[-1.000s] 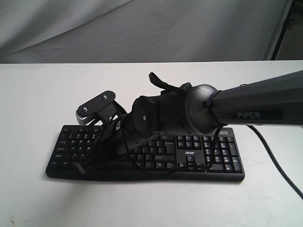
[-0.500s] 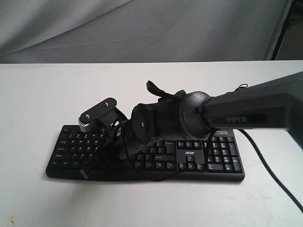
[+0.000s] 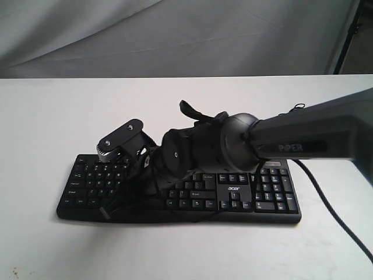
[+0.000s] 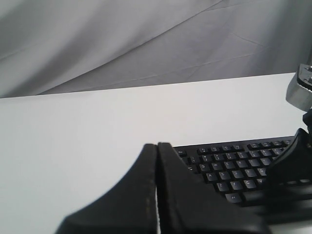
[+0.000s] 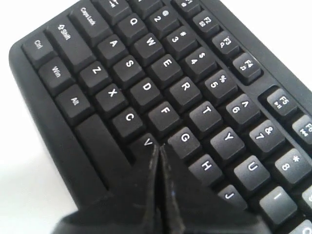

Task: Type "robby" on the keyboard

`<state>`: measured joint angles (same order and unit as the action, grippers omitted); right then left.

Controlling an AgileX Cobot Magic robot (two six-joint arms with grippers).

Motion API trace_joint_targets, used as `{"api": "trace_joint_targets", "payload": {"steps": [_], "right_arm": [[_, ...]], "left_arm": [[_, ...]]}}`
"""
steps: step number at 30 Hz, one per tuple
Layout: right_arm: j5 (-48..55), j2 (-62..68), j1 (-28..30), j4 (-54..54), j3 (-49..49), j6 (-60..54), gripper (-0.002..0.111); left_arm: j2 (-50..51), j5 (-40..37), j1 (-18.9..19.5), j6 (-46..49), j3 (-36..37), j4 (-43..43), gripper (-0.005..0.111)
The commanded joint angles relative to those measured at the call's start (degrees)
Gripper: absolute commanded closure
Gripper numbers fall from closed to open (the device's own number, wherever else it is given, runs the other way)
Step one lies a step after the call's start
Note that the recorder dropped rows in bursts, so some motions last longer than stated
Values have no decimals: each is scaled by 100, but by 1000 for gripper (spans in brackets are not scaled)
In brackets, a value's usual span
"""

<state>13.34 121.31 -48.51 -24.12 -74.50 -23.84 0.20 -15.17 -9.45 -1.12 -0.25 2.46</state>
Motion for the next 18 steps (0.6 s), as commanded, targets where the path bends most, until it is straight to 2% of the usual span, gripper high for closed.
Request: {"api": "trace_joint_targets", "payload": {"steps": [1,18], "right_arm": [[-64,-12,75,99,-28,-11,108],[-112,79,74,171,-28,-11,108]], "left_arm": [[-20,42,-36,-16,25,27,107],[-20,42,-36,-16,25,27,107]]}}
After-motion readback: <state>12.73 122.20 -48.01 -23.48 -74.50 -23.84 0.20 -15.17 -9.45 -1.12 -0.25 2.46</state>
